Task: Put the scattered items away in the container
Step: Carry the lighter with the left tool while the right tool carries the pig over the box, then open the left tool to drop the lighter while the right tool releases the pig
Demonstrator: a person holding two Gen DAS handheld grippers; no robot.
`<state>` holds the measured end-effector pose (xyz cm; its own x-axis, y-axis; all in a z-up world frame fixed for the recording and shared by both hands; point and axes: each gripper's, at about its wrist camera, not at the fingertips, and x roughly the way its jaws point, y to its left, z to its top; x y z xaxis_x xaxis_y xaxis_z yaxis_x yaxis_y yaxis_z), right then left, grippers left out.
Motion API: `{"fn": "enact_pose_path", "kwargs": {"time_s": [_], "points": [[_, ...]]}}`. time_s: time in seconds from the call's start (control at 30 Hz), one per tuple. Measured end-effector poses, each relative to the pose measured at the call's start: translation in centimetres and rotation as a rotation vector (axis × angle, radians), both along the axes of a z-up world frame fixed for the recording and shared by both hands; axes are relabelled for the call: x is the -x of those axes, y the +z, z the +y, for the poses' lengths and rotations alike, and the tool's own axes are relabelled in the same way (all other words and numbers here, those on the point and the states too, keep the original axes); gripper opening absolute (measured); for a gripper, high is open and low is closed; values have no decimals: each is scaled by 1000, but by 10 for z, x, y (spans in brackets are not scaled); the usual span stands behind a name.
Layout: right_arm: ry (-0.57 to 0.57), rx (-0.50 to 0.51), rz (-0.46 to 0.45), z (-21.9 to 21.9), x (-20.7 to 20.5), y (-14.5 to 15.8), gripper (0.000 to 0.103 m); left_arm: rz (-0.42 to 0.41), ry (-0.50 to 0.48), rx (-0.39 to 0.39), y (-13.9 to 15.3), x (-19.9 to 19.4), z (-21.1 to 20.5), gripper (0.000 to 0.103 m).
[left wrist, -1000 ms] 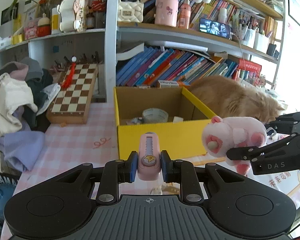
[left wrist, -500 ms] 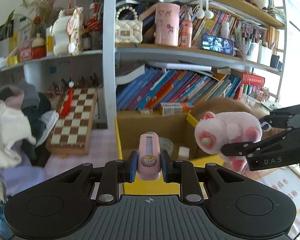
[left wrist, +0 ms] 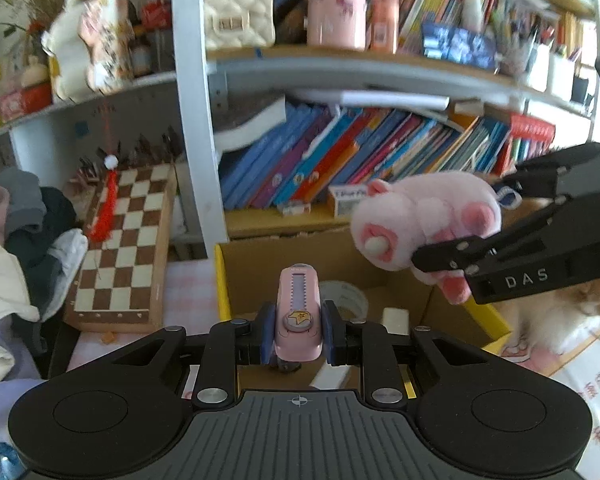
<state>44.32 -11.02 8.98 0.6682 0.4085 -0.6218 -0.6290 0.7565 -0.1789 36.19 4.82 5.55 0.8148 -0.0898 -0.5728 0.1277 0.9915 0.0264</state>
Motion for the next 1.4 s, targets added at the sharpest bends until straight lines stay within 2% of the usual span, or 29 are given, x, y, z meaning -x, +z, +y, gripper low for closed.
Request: {"fn": "enact_pose_path", "kwargs": {"time_s": [0.3,0.67,0.97,1.07,1.17,1.23,1.27,1.4], "points": [[120,52,97,38,-64,-27,62,167,-12,-55,-33,-48,-4,23],[232,116,231,96,-112,-65,62,324,-27,-73,-59,-71,-1,23],[244,165,255,122,-129,-89,63,375,-52,-96,-67,-76,-8,23],[248,174,262,129,-134,-96,66,391,-61,-101,-69,-78,-10,23],[253,148,268,126,-135,-95,71,409,-65,-101,-73,-78,-11,23],[262,120,264,121,-133,-90,83,417,-69,-96,-74,-78,-11,23],[264,106,261,118,-132,-86,85,422,-71,-91,-75,-78,-10,23],[257,66,246,106,-126,-70,86,410,-72,-102,-73,-75,-10,26]]}}
